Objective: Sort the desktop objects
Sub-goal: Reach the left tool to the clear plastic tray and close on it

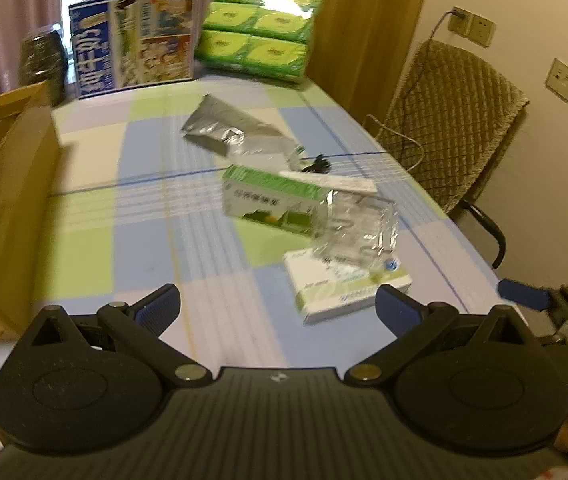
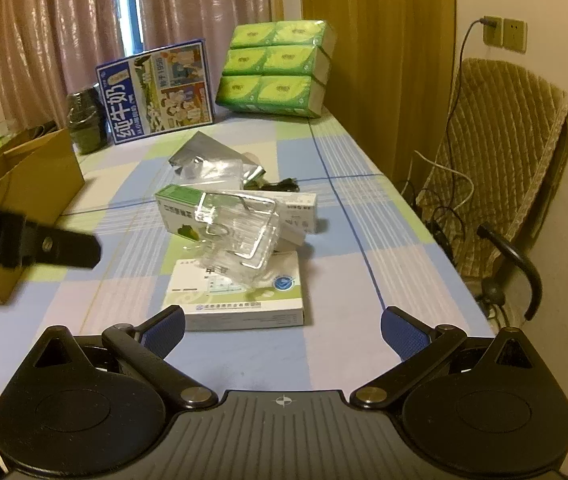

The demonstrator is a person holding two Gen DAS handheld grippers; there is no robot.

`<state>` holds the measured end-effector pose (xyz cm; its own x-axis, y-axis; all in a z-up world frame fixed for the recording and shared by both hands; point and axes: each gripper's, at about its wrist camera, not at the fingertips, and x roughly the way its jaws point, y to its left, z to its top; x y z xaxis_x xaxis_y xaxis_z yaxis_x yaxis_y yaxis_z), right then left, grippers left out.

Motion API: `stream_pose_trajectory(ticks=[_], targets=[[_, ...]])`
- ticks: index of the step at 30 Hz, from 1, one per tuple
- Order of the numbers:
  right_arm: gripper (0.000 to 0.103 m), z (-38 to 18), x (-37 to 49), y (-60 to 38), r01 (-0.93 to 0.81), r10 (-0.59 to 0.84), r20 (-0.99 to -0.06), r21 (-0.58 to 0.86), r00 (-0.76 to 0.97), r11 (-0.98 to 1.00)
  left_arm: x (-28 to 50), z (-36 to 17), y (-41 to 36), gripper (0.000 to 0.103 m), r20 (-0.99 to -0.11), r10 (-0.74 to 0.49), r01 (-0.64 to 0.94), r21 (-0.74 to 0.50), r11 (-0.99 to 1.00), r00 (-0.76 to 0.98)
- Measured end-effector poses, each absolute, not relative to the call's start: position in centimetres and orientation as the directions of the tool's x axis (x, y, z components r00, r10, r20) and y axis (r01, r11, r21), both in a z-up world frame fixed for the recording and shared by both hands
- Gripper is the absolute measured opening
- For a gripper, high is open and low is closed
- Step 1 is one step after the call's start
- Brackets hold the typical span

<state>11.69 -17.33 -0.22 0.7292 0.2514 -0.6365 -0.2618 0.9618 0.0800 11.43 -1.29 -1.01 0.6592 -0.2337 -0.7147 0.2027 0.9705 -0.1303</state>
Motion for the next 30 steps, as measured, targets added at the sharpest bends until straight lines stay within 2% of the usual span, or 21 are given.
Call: stream_pose_trajectory(ticks=[15,25,30], targets=[[0.101,-3.2,13.9,-16.3,-0.278,0.274,-0.643,0.098,0.715,0.956,17.9,-3.3,-6.1,0.102,-0.719,-0.336,0.354,-0.134,0.926,0.608],[0.101,-3.8,14.6,-17.4,-0.218,0.229,-0.654,0.099,0.721,0.971,20.3,-4.4,-7.4,0.102,-0.723,-0.362,0.383,-0.145,0.912,0.589],[0.101,-3.9,14.5,-17.0,-0.244,0.26,-0.657,0.118,0.707,0.963,21.1,-4.4,-8.4,0.102,-0.724,-0.366,0.402,-0.134,0.906,0.585]])
